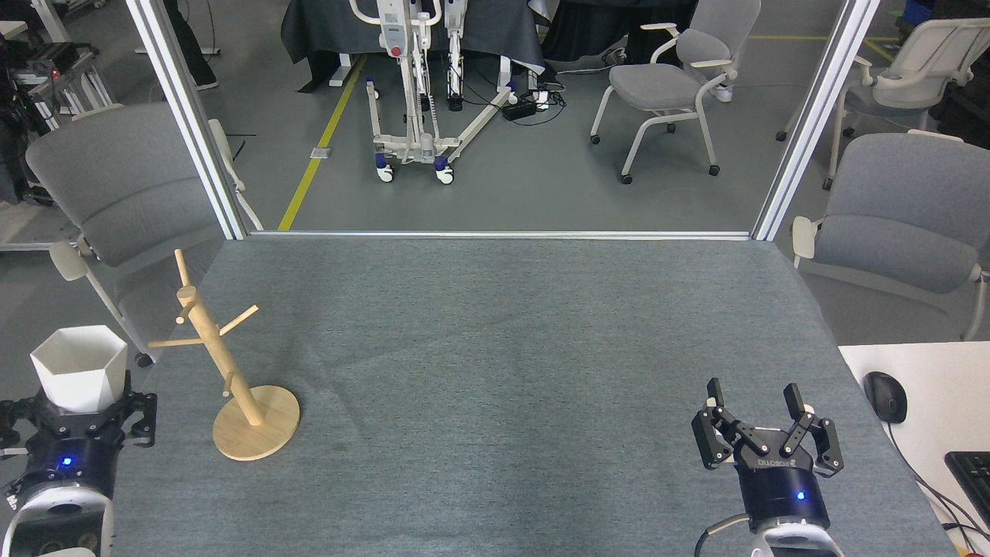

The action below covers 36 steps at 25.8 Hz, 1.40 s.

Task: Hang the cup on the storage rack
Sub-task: 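Lower the cup onto a peg of the wooden stand with the left gripper, then open the left gripper and withdraw it from the stand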

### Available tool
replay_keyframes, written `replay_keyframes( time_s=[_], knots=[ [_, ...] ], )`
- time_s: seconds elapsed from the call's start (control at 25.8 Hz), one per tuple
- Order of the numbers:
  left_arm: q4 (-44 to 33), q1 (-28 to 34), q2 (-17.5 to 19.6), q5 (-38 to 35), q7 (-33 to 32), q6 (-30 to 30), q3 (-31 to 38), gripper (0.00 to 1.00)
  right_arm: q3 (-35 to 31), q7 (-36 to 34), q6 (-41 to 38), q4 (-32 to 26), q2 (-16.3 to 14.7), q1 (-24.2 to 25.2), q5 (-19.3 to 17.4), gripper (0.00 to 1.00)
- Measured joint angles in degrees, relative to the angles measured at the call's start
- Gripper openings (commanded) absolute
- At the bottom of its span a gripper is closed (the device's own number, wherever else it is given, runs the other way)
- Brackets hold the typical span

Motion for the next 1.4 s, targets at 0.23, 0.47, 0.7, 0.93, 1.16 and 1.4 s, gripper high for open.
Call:
replay_keyframes(
  time_s=[0.23,0.47,0.7,0.93,1.16,1.4],
  knots=[
    [0.1,-0.34,-0.32,-0.34,0.0,-0.06,-2.41,0.0,-0.13,0.24,0.1,0.05,0.27,-0.07,-0.08,0.99],
    [0.24,-0.34,-0.73,-2.41,-0.07,0.3,-5.49,0.0,-0.12,0.39,0.11,0.13,0.21,-0.12,-0.22,0.99],
    [0.42,-0.21,-0.81,-3.27,-0.08,0.37,-7.66,0.0,-0.03,0.39,-0.02,0.2,0.15,-0.16,-0.26,1.0],
    [0.97,-0.12,-0.88,-3.89,-0.06,0.48,-8.48,0.0,0.1,0.39,-0.12,0.23,0.13,-0.24,-0.26,1.0],
    [2.59,0.26,-0.78,-4.0,-0.04,0.44,-9.8,0.83,0.15,0.42,-0.13,0.23,0.06,-0.2,-0.26,0.99],
    [3.73,0.28,-0.89,-3.68,0.32,0.94,-9.89,0.98,0.19,0.56,-0.14,0.29,0.05,-0.23,-0.26,0.99]
  ],
)
